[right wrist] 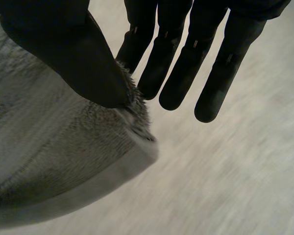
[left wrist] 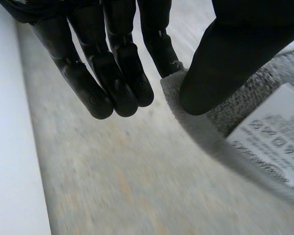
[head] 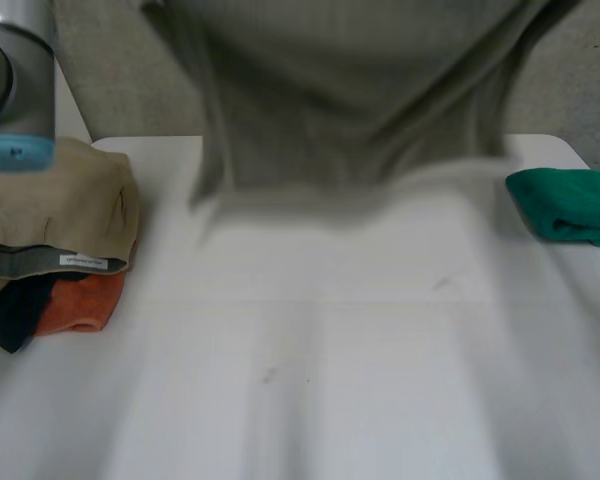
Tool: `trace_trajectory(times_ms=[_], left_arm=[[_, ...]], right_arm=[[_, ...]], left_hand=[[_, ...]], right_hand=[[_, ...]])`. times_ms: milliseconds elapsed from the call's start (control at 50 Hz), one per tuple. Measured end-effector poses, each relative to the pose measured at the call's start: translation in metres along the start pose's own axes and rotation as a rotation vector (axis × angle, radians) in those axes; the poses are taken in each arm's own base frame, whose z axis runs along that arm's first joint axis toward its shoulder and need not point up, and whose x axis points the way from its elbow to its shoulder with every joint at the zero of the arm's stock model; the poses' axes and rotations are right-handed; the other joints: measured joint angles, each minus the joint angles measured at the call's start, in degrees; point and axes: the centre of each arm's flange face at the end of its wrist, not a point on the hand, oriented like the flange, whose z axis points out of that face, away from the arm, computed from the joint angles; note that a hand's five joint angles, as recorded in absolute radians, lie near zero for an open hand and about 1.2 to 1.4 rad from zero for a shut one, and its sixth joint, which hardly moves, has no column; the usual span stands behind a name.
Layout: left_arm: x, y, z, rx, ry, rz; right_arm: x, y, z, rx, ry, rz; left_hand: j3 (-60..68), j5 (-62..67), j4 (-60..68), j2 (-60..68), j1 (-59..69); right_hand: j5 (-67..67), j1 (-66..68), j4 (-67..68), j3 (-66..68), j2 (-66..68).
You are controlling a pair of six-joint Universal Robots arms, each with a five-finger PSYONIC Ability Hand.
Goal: Fold the laundry.
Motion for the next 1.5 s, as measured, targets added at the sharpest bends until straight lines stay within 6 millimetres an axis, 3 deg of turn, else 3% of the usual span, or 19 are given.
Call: trace_trajectory(times_ms=[60, 120, 200, 240, 260, 280, 320, 360, 380, 460, 540, 680, 720, 780, 880, 960, 1060, 1220, 1500], left_arm=[[-0.006, -0.009, 0.006, 0.067, -0.022, -0.034], [-0.011, 0.004, -0.001, 0.007, -0.040, -0.040], [-0.017, 0.041, -0.026, -0.162, -0.052, -0.023], [-0.017, 0.041, -0.026, -0.162, -0.052, -0.023], [-0.017, 0.064, -0.047, -0.263, -0.048, -0.013], [-0.017, 0.064, -0.047, -0.263, -0.048, -0.013], [-0.013, 0.092, -0.074, -0.370, -0.024, -0.008], [-0.011, 0.104, -0.087, -0.413, -0.008, -0.007], [-0.007, 0.118, -0.105, -0.469, 0.014, -0.006], [0.001, 0.144, -0.148, -0.590, 0.077, 0.000], [0.006, 0.153, -0.184, -0.684, 0.136, 0.014], [0.001, 0.128, -0.221, -0.841, 0.202, 0.053], [-0.002, 0.108, -0.232, -0.929, 0.232, 0.086], [-0.005, 0.091, -0.240, -1.002, 0.261, 0.116], [-0.011, 0.042, -0.259, -1.185, 0.382, 0.225], [-0.011, 0.024, -0.262, -1.220, 0.451, 0.283], [-0.007, 0.027, -0.258, -1.207, 0.497, 0.336], [0.002, 0.074, -0.233, -1.170, 0.439, 0.413], [0.040, 0.157, -0.146, -0.857, 0.243, 0.393]], right_arm=[[0.005, -0.007, 0.003, 0.071, 0.027, 0.028], [0.000, 0.005, -0.004, 0.041, -0.002, 0.025], [-0.011, 0.038, -0.021, -0.087, -0.084, 0.014], [-0.011, 0.038, -0.021, -0.087, -0.084, 0.014], [-0.021, 0.068, -0.038, -0.200, -0.157, 0.016], [-0.021, 0.068, -0.038, -0.200, -0.157, 0.016], [-0.031, 0.099, -0.061, -0.313, -0.237, 0.023], [-0.035, 0.113, -0.072, -0.361, -0.271, 0.025], [-0.039, 0.129, -0.086, -0.420, -0.310, 0.025], [-0.046, 0.161, -0.124, -0.554, -0.401, 0.005], [-0.048, 0.176, -0.157, -0.671, -0.478, -0.033], [-0.034, 0.158, -0.188, -0.850, -0.582, -0.111], [-0.017, 0.130, -0.196, -0.941, -0.641, -0.168], [-0.006, 0.114, -0.199, -0.983, -0.670, -0.200], [0.022, 0.076, -0.204, -1.087, -0.741, -0.295], [0.030, 0.069, -0.209, -1.152, -0.792, -0.338], [0.027, 0.081, -0.209, -1.197, -0.832, -0.379], [0.006, 0.126, -0.191, -1.121, -0.746, -0.376], [-0.031, 0.201, -0.132, -0.712, -0.439, -0.369]], left_hand=[[0.0, 0.0, 0.0, 0.0, 0.0], [0.0, 0.0, 0.0, 0.0, 0.0], [0.0, 0.0, 0.0, 0.0, 0.0], [0.0, 0.0, 0.0, 0.0, 0.0], [0.0, 0.0, 0.0, 0.0, 0.0], [0.0, 0.0, 0.0, 0.0, 0.0], [0.0, 0.0, 0.0, 0.0, 0.0], [0.0, 0.0, 0.0, 0.0, 0.0], [0.0, 0.0, 0.0, 0.0, 0.0], [0.0, 0.0, 0.0, 0.0, 0.0], [0.0, 0.0, 0.0, 0.0, 0.0], [0.0, 0.0, 0.0, 0.0, 0.0], [0.0, 0.0, 0.0, 0.0, 0.0], [0.0, 0.0, 0.0, 0.0, 0.0], [0.0, 0.0, 0.0, 0.0, 0.0], [0.0, 0.0, 0.0, 0.0, 0.0], [0.0, 0.0, 0.0, 0.0, 0.0], [0.0, 0.0, 0.0, 0.0, 0.0], [0.0, 0.0, 0.0, 0.0, 0.0]], right_hand=[[0.2, 0.0, 0.0, 0.0, 0.0], [0.2, 0.0, 0.0, 0.0, 0.0], [0.2, 0.0, 0.0, 0.1, 0.0], [0.2, 0.0, 0.0, 0.1, 0.0], [0.2, 0.0, 0.1, 0.1, 0.0], [0.2, 0.0, 0.1, 0.1, 0.0], [0.2, 0.0, 0.1, 0.1, 0.0], [0.2, 0.0, 0.1, 0.1, 0.0], [0.2, 0.0, 0.1, 0.1, 0.0], [0.2, 0.0, 0.1, 0.1, 0.0], [0.2, 0.0, 0.1, 0.1, 0.0], [0.2, 0.0, 0.1, 0.1, 0.0], [0.2, 0.0, 0.1, 0.1, 0.0], [0.2, 0.0, 0.1, 0.1, 0.0], [0.3, 0.0, 0.1, 0.1, 0.0], [0.3, 0.0, 0.1, 0.1, 0.0], [0.3, 0.0, 0.1, 0.1, 0.0], [0.3, 0.0, 0.1, 0.1, 0.0], [0.3, 0.0, 0.1, 0.1, 0.0]])
